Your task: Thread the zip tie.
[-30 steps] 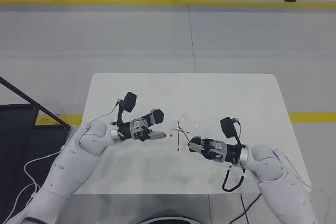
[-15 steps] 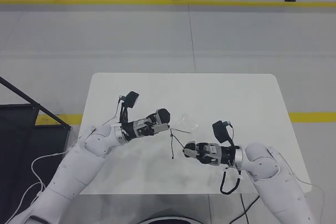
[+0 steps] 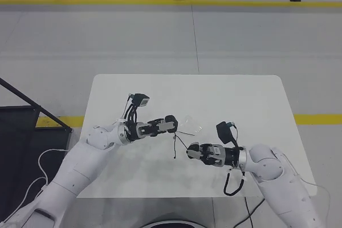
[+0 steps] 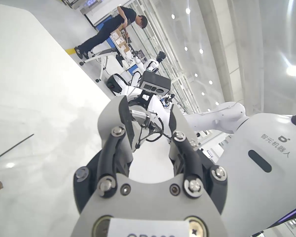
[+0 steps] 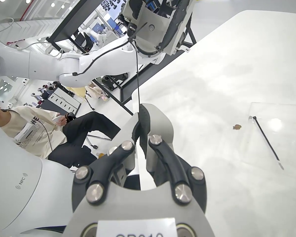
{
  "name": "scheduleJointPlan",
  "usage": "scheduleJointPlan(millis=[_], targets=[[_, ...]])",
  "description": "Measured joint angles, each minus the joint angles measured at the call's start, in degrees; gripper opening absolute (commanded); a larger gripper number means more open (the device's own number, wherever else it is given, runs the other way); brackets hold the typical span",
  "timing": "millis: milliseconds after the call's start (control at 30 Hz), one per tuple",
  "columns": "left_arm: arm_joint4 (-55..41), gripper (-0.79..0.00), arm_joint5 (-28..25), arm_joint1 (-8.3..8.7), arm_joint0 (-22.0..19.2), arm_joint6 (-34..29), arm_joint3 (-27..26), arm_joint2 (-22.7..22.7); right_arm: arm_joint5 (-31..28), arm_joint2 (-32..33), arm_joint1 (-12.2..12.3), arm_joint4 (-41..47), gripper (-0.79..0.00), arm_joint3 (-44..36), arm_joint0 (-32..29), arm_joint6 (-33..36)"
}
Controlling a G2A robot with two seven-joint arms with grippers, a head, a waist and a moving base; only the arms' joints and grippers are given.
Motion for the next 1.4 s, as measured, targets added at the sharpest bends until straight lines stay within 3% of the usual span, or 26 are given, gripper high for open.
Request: scheduleJointPlan(millis=[933,1100,1200,1400], targets=[[-0.3,-0.582,0.66,0.1,-1.19,-0.64,0.5,1.52,2.35,-0.81,0.93,0.31,-0.785,0.3,0.65,-1.81],[-0.33,-0.659,0.45,0.12,-1.28,-0.43,0.66,1.65,2.43,-0.96,1.08,0.25,-0.785,0.27,0.71,-1.93],[-0.37,-0.782,0.42,0.13,-1.35,-0.39,0.72,1.73,2.41,-1.04,1.17,0.26,-0.785,0.26,0.71,-2.04],[-0.33,-0.785,0.17,0.17,-1.44,-0.15,0.89,1.85,2.73,-1.26,1.33,0.28,-0.785,0.22,0.77,-2.15]])
